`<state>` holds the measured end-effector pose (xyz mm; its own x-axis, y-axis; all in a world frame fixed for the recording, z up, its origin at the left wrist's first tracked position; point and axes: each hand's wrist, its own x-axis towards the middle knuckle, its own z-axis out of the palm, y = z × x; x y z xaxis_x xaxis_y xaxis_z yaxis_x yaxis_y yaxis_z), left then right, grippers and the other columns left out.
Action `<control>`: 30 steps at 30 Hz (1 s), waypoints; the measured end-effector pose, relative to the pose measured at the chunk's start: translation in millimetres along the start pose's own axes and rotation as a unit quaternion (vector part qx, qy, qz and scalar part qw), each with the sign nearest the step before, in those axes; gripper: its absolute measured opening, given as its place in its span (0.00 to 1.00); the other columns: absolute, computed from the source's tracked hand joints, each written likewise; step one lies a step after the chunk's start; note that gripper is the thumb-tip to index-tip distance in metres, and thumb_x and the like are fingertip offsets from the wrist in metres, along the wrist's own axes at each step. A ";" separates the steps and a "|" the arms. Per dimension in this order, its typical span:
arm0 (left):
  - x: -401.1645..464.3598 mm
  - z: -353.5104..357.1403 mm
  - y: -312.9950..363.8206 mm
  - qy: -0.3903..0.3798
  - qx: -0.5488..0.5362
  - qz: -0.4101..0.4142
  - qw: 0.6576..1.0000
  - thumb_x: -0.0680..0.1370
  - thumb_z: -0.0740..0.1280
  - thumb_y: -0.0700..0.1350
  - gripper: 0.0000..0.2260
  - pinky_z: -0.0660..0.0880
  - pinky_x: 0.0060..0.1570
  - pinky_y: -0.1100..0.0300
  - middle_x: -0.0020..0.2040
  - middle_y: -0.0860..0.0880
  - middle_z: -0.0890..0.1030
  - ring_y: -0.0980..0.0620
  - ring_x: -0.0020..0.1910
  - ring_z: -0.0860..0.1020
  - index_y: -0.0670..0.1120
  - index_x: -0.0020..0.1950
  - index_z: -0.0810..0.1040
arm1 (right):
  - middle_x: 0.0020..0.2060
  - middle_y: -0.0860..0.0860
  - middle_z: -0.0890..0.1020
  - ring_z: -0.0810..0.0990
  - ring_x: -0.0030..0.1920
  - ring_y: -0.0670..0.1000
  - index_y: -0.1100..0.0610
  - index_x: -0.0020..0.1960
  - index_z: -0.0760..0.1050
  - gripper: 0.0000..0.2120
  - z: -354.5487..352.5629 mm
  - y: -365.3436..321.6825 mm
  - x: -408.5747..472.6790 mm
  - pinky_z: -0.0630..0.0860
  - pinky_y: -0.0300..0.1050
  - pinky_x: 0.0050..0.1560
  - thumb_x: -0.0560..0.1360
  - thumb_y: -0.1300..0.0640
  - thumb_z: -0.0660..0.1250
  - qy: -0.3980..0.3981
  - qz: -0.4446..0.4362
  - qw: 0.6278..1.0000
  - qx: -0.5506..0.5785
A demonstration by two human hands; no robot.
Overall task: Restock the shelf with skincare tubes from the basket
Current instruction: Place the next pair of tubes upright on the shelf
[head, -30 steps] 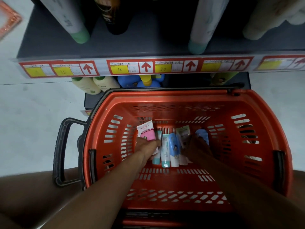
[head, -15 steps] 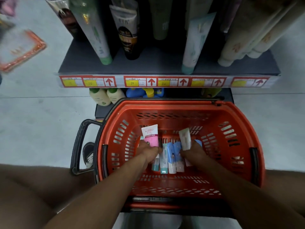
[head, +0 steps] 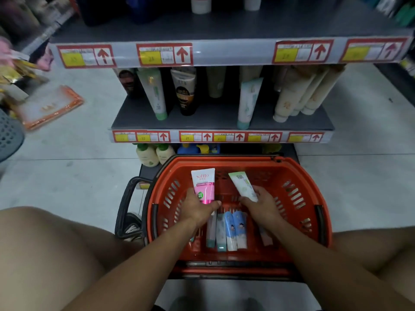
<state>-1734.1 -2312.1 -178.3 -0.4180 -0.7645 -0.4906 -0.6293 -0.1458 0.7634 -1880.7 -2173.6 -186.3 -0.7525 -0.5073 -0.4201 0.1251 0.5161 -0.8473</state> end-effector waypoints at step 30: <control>-81.9 -61.6 134.3 0.051 -0.103 0.200 0.973 0.69 0.83 0.44 0.27 0.76 0.43 0.64 0.51 0.52 0.82 0.57 0.47 0.81 0.49 0.62 0.73 | 0.59 0.47 0.79 0.81 0.55 0.46 0.45 0.66 0.67 0.26 -52.3 -127.3 -71.2 0.82 0.51 0.53 0.74 0.57 0.75 0.056 -0.213 0.975 0.013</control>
<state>-1744.0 -2307.7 -9.7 -0.5286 -0.8429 -0.1008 -0.2810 0.0616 0.9577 -1876.9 -2167.1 -31.5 -0.8057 -0.5922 0.0084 -0.1984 0.2564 -0.9460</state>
